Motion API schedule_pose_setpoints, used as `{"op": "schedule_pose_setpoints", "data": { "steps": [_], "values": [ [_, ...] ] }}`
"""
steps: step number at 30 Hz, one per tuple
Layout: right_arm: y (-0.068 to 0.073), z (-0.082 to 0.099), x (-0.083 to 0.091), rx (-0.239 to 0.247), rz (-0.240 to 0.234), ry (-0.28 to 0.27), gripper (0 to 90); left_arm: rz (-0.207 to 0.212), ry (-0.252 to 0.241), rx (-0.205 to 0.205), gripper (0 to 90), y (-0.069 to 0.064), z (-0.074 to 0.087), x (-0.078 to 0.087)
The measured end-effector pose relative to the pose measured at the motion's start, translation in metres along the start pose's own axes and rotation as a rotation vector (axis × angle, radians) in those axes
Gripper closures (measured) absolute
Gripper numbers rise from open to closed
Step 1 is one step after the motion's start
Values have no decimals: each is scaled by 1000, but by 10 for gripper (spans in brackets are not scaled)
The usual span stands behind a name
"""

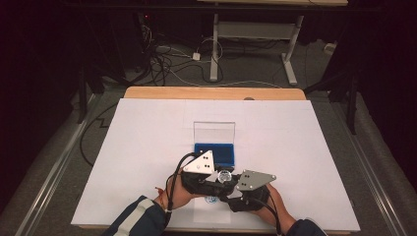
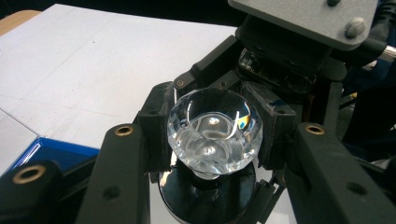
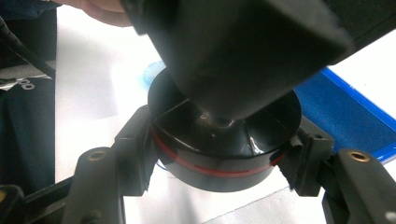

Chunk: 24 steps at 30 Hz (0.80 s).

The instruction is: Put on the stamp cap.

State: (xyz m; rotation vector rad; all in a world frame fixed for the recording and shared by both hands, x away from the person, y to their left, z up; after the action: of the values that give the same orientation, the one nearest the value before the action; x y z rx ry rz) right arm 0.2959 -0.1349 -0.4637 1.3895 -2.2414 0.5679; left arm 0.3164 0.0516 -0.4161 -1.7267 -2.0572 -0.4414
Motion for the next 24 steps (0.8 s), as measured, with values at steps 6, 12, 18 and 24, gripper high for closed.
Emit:
{"op": "schedule_pose_setpoints", "data": {
  "steps": [6, 12, 18, 24],
  "values": [
    [0, 0, -1, 4, 4, 6, 338, 3, -2, 2, 535, -1, 0, -1],
    [0, 0, -2, 6, 6, 12, 341, 5, -1, 0, 536, -2, 0, -2],
    [0, 0, -2, 6, 10, 15, 286, -2, -4, -2, 536, -1, -1, -1],
    [-1, 0, -3, 10, 11, 16, 265, -7, -16, 2, 537, -1, -1, 2]
  ]
}}
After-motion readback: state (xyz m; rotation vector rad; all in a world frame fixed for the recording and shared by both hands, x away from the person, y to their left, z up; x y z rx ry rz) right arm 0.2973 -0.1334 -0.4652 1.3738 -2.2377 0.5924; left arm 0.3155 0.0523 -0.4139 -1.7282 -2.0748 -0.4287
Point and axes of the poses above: each handheld gripper's, and its own axes: x roughly backward along the jaws, z roughly out of its underside, y roughly to its left, the point moved 1 cm from there along -x, roughly forward along the jaws, and after that the axes turned 2 degrees about y, right-handed, at the moved point
